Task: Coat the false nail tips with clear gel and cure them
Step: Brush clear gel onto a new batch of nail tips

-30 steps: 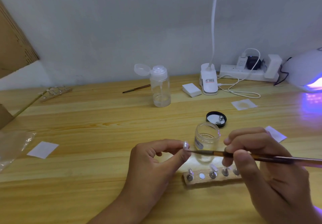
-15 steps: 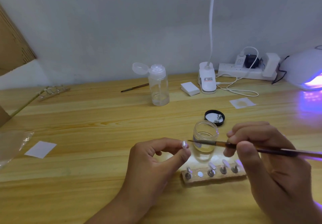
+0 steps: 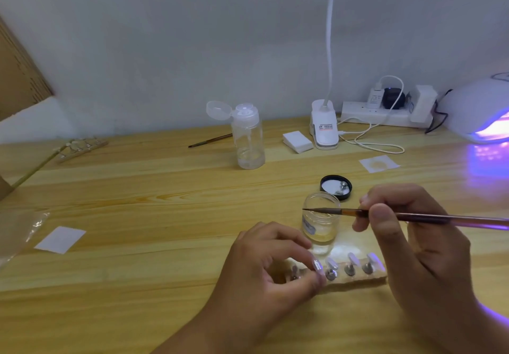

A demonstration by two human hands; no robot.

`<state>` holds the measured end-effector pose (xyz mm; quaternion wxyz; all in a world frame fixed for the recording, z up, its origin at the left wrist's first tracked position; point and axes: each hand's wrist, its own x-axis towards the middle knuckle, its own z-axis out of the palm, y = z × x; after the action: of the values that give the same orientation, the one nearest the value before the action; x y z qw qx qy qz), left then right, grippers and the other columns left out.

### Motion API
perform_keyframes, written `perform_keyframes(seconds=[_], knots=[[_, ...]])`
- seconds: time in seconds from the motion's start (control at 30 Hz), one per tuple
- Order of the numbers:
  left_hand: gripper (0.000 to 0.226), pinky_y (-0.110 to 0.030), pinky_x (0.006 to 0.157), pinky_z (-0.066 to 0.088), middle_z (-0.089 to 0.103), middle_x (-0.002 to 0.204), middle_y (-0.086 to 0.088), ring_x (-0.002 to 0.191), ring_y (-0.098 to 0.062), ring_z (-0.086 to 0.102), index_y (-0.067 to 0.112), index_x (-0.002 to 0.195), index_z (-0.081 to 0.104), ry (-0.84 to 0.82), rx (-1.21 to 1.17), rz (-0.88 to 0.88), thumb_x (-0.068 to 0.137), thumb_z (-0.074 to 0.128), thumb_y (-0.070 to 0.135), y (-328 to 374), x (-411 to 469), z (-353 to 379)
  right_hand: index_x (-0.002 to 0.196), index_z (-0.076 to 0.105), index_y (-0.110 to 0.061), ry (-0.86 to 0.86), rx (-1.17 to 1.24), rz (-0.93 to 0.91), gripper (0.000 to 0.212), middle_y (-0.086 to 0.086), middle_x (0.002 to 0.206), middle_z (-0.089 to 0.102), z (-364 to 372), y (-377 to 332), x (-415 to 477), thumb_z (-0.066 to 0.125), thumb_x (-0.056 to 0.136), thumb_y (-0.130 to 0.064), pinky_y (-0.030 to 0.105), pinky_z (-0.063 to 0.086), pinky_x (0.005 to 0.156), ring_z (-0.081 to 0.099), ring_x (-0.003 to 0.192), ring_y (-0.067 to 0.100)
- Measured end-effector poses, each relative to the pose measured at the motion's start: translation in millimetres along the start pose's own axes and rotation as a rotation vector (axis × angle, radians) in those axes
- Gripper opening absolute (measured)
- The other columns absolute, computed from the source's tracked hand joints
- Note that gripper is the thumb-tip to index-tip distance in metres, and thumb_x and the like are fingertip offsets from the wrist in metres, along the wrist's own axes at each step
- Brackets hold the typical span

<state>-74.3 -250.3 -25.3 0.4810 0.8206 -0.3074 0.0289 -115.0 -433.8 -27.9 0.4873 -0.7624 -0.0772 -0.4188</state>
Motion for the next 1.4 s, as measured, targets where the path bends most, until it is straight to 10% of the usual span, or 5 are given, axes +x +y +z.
perform_keyframes(seconds=[0.67, 0.9, 1.4], knots=[[0.027, -0.013, 0.093, 0.026, 0.059, 0.098, 0.025, 0.105, 0.003, 0.050, 0.036, 0.088, 0.072, -0.114, 0.254, 0.028, 0.068, 0.070, 0.054, -5.5, 0.2, -0.5, 0.089, 0.058, -0.035, 0.058, -0.078, 0.026, 0.012, -0.012, 0.077, 0.064, -3.4, 1.6, 8.7, 0.048, 0.096, -0.037, 0.056, 0.043, 0.083, 0.060, 0.087, 0.036], [0.029, -0.013, 0.093, 0.024, 0.053, 0.100, 0.023, 0.107, -0.001, 0.048, 0.038, 0.082, 0.064, -0.071, 0.348, 0.034, 0.062, 0.062, 0.059, -11.6, -6.0, -8.4, 0.084, 0.057, -0.032, 0.020, -0.162, 0.096, 0.015, -0.008, 0.077, 0.062, -6.1, 5.7, 18.3, 0.048, 0.092, -0.042, 0.026, 0.041, 0.083, 0.061, 0.088, 0.019], [0.016, -0.016, 0.085, 0.029, 0.058, 0.087, 0.020, 0.091, 0.003, 0.051, 0.035, 0.075, 0.070, 0.009, 0.294, 0.149, 0.068, 0.065, 0.049, -7.2, -0.8, 2.7, 0.083, 0.055, -0.036, -0.228, -0.417, 0.108, 0.022, -0.020, 0.081, 0.056, 4.1, 10.1, 20.2, 0.039, 0.087, -0.050, 0.016, 0.032, 0.083, 0.043, 0.101, -0.002]])
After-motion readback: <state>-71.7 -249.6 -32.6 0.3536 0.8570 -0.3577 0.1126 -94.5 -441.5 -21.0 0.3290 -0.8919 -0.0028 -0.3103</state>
